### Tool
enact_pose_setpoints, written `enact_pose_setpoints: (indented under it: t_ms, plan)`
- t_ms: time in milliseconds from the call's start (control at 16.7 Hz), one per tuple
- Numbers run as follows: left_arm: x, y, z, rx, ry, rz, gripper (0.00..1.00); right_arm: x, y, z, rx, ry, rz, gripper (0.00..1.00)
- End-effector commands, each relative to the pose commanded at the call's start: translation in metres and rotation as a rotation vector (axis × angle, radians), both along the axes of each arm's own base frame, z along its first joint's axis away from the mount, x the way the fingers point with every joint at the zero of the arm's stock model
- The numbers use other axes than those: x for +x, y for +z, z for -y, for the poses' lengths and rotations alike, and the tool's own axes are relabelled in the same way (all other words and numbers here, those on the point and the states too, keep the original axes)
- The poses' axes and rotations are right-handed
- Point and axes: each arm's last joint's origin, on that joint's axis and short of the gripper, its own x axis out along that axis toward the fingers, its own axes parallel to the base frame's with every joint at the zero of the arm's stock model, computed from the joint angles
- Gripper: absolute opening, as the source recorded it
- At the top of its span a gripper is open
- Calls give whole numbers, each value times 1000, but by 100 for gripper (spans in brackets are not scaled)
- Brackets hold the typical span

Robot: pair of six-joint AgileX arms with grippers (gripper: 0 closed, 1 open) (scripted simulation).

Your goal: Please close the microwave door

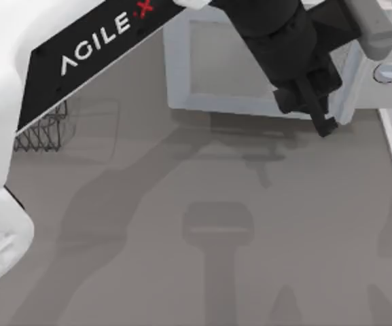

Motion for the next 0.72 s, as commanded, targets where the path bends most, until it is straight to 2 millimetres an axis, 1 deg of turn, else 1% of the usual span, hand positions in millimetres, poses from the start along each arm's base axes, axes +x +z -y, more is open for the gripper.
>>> enact_pose_setpoints:
  t_ms: [180,300,420,600,720]
  plan:
    - [-16,10,6,-3,-56,-8,0,0,0,0,0,0,0,100]
    - [-18,9,9,1,-64,-17,0,0,0,0,0,0,0,100]
    - [-10,3,11,6,-38,-18,0,0,0,0,0,0,0,100]
    - [11,-10,15,4,32,0,0,0,0,0,0,0,0,100]
    - [16,-13,16,1,50,7,0,0,0,0,0,0,0,100]
